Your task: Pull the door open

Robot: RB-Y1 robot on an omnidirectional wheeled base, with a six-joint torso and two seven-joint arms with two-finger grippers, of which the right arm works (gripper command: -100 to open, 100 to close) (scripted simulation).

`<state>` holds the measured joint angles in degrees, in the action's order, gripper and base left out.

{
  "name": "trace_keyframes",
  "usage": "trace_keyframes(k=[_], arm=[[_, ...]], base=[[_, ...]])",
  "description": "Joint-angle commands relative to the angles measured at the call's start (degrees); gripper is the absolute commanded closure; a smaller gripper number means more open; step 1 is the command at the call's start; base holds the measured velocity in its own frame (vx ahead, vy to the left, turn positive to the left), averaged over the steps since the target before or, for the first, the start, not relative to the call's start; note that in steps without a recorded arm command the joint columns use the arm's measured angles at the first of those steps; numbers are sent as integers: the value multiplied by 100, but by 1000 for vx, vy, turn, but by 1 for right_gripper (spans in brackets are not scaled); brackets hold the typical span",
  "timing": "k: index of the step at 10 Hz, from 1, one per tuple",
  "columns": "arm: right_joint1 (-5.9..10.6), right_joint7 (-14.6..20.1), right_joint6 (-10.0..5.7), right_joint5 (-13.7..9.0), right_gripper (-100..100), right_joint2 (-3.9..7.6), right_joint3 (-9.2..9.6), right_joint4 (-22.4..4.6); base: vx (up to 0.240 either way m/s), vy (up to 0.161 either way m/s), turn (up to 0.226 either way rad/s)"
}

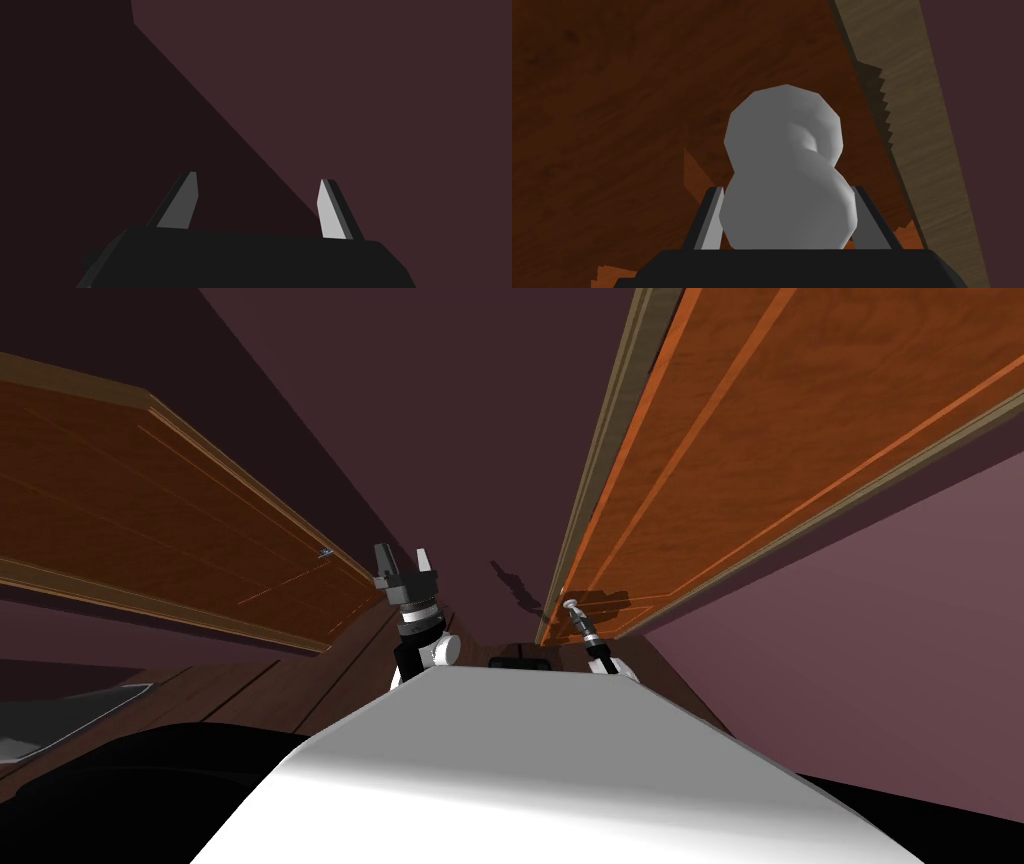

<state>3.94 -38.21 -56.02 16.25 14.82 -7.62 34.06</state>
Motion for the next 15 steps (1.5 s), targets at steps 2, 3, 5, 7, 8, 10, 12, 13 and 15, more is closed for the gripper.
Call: trace_keyframes(k=[2, 3, 5, 7, 8, 10, 12, 13, 15], arm=[[4, 421, 23, -120, 100, -36, 32, -30], [4, 512, 23, -120, 100, -36, 32, -30], [15, 740, 33, -184, 100, -35, 33, -43], [26, 975, 43, -256, 100, -34, 34, -58], [37, 1205, 54, -327, 100, -33, 35, -73], [49, 1444, 64, -398, 100, -32, 36, -88], [60, 1679, 75, -470, 100, -31, 37, -103], [72, 1915, 86, -546, 100, -29, 38, -119], [84, 2153, 98, -625, 100, -28, 39, -136]], base=[[-43, -9, 87], [-36, -14, 49], [-37, -15, 70], [-38, -22, 74], [-37, -17, 76], [-52, -19, 110], [-39, -12, 55], [-52, -14, 92], [-56, -27, 122]])
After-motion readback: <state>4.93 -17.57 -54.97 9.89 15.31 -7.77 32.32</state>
